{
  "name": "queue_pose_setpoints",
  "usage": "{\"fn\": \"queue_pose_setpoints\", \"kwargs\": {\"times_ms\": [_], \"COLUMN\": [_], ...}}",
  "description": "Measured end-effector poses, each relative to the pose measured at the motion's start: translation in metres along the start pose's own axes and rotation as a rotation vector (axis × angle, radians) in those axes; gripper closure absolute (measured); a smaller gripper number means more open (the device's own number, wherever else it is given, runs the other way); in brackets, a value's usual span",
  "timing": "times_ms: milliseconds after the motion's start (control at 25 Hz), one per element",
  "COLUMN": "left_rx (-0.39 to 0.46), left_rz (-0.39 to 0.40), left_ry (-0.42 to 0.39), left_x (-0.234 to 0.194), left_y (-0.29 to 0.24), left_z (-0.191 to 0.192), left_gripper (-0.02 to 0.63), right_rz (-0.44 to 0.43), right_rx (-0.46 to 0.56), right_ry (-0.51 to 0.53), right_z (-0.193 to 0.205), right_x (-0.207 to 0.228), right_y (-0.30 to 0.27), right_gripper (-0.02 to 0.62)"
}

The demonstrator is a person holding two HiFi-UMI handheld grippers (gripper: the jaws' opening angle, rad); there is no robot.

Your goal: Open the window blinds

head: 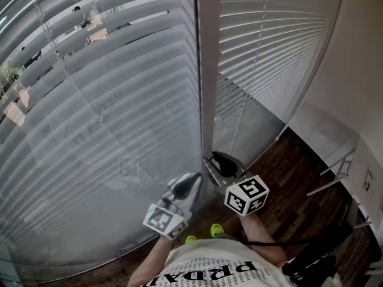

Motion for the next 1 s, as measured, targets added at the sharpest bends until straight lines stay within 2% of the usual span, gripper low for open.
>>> {"fn": "queue_pose_setpoints", "kwargs": {"times_ms": [280, 360, 440, 560, 840, 920, 1000], "left_rx": [-0.014, -0.012, -0.010, -0.006, 0.004, 0.002, -0.001], "left_rz": [-0.002, -0.001, -0.003, -0.006, -0.016, -0.022, -0.023], "left_ry": [0.005, 0.003, 0.005, -0.003, 0.000, 0.010, 0.013], "left_x": [0.000, 0.000, 0.000, -0.002, -0.004, -0.004, -0.003], "left_y": [0.002, 0.002, 0.002, 0.004, 0.006, 0.006, 0.006], "left_z": [0.004, 0.003, 0.002, 0.000, -0.001, -0.002, -0.002], "left_gripper": [0.612, 0.612, 0.612, 0.612, 0.612, 0.612, 0.612], "right_rz": [-0.007, -0.013, -0.016, -0.007, 0.024, 0.042, 0.062], "right_rx": [0.001, -0.016, -0.048, -0.111, -0.305, -0.350, -0.375], "right_ry": [-0.007, 0.031, 0.115, 0.338, 1.045, 1.198, 1.301], "right_z": [0.001, 0.000, -0.002, -0.006, -0.009, -0.005, 0.000], "right_x": [0.001, 0.001, 0.000, -0.007, -0.028, -0.030, -0.029], "right_y": [0.000, 0.000, 0.000, 0.003, 0.002, -0.001, -0.002], "right_gripper": [0.462, 0.462, 0.462, 0.457, 0.428, 0.428, 0.431]}}
Point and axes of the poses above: the fingertips, and each gripper's own axes: y backward along the fingers, x to its right, z out of its underside, the point moved 5 cm from there along y, backward along the fingers, and after that the axes turned 3 degrees about -z, right-handed, at the moved point
